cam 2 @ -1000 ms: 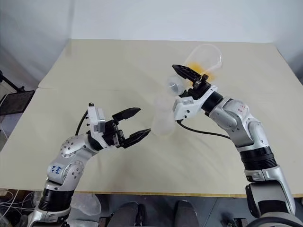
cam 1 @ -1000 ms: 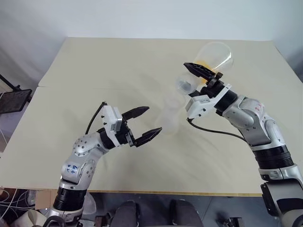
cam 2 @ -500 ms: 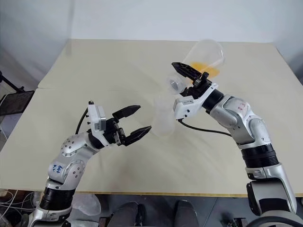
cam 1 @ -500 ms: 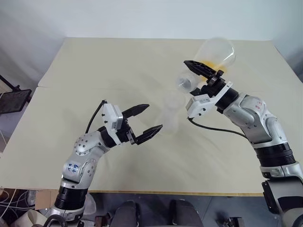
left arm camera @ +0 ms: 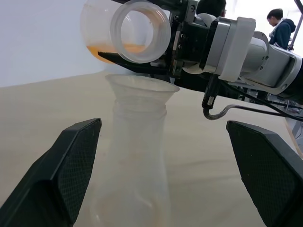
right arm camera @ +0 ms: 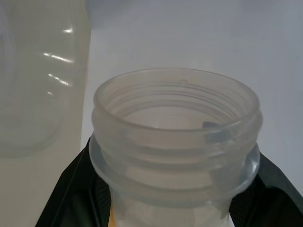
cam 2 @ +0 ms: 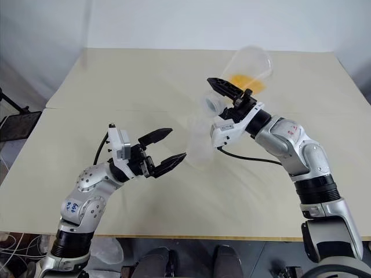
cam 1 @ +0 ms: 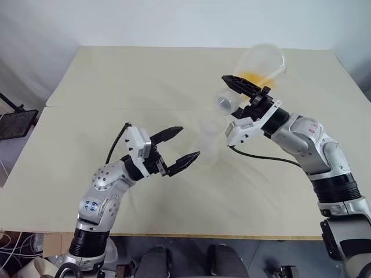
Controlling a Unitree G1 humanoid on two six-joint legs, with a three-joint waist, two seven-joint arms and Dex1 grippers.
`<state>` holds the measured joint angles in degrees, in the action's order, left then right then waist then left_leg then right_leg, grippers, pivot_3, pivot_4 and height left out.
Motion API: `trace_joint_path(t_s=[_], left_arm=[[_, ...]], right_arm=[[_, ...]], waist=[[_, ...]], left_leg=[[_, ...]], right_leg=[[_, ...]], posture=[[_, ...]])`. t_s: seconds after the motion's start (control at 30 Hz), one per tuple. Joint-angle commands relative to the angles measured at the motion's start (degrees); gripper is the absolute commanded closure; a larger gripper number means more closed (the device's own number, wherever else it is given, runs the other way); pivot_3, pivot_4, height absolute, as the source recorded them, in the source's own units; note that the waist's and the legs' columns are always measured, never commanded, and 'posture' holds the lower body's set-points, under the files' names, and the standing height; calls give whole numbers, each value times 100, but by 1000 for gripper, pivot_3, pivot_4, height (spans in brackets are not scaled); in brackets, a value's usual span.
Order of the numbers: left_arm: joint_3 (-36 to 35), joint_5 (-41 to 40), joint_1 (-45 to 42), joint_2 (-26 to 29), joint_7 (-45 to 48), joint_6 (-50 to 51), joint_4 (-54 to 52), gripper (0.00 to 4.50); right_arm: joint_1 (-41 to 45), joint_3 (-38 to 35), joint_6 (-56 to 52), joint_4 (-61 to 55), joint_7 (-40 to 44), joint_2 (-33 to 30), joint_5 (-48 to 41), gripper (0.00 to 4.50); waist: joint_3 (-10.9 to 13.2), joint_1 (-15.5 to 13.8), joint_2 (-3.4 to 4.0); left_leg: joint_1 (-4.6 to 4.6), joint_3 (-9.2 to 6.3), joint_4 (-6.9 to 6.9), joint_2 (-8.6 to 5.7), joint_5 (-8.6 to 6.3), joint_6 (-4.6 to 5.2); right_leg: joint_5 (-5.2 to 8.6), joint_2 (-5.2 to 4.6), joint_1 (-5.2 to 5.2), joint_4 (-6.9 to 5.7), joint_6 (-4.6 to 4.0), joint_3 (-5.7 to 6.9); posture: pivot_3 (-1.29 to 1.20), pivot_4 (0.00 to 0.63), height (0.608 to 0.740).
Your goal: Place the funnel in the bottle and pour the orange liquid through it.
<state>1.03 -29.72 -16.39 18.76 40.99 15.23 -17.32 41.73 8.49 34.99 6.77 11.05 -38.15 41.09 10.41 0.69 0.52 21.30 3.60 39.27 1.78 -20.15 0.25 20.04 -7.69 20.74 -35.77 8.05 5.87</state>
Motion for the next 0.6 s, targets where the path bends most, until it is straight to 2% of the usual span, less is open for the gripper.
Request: trace_joint_path(t_s=[0.03, 0.6], left_arm=[[8, 16, 8, -32, -18, -136, -221, 0], [19, 71, 1, -64, -26, -187, -225, 0]], right_arm=[[164, -134, 53, -207, -158, -132, -60, 1936], [228, -61, 98, -152, -521, -140, 301, 1936]], waist=[[0, 2, 0], [0, 93, 0]], left_leg=[[0, 0, 0, 0, 0, 0], [0, -1, 0, 1, 0, 0]], right_leg=[[0, 0, 0, 0, 0, 0], [0, -1, 1, -3, 0, 0]], posture=[[0, 150, 740], [0, 150, 740]])
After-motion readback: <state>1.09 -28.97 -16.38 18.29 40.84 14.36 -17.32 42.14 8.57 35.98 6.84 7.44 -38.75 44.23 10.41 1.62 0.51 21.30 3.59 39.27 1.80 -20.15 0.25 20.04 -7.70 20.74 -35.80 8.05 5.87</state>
